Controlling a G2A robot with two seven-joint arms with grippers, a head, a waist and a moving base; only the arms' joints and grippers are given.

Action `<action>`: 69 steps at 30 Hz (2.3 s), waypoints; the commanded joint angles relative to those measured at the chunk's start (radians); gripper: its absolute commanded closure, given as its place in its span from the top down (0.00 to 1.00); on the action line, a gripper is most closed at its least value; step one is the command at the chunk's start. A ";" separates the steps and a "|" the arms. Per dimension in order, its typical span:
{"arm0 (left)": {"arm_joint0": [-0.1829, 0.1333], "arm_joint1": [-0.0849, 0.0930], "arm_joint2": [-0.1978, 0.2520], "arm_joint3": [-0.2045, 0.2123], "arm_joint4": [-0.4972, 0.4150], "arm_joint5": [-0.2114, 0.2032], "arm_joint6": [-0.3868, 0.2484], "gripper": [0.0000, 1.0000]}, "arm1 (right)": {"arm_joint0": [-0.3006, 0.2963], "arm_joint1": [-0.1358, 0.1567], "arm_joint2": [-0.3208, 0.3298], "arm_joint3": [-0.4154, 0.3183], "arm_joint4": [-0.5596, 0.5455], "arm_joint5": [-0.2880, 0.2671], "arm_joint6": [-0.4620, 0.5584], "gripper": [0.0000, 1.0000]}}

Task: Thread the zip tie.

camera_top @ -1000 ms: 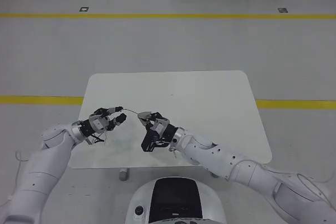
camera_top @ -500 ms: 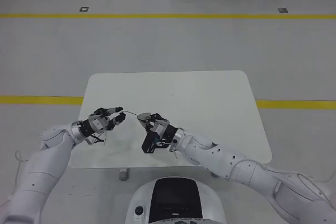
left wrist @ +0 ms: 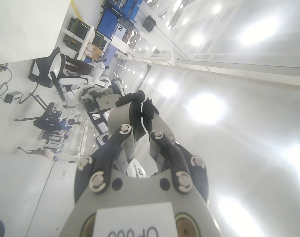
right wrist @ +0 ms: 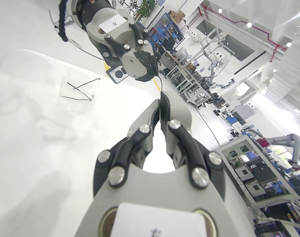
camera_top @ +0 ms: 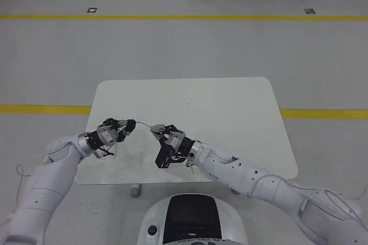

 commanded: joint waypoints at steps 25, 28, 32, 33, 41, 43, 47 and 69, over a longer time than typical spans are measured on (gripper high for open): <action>0.019 0.003 -0.035 -0.012 -0.007 -0.155 -0.001 0.00 | -0.100 0.004 0.194 0.019 0.438 -0.461 -0.053 1.00; 0.021 -0.002 -0.033 -0.002 -0.019 -0.230 -0.050 0.00 | -0.125 0.001 0.227 0.010 0.682 -0.561 -0.048 1.00; 0.018 -0.006 -0.031 0.024 -0.020 -0.320 -0.119 0.00 | -0.095 0.002 0.180 -0.030 1.003 -0.561 0.094 1.00; 0.016 -0.007 -0.031 0.035 -0.020 -0.337 -0.128 0.00 | -0.092 0.002 0.174 -0.034 1.076 -0.561 0.103 1.00; -0.016 -0.010 -0.015 0.087 0.026 -0.384 -0.181 0.00 | -0.075 -0.007 0.184 -0.053 1.528 -0.561 0.293 1.00; -0.016 -0.010 -0.015 0.087 0.026 -0.384 -0.181 0.00 | -0.075 -0.007 0.184 -0.053 1.528 -0.561 0.293 1.00; -0.016 -0.010 -0.015 0.087 0.026 -0.384 -0.181 0.00 | -0.079 -0.008 0.185 -0.058 1.533 -0.561 0.292 1.00; -0.024 -0.001 0.093 0.071 -0.126 -0.449 -0.181 0.00 | -0.136 -0.126 0.390 0.182 2.273 -0.561 1.171 1.00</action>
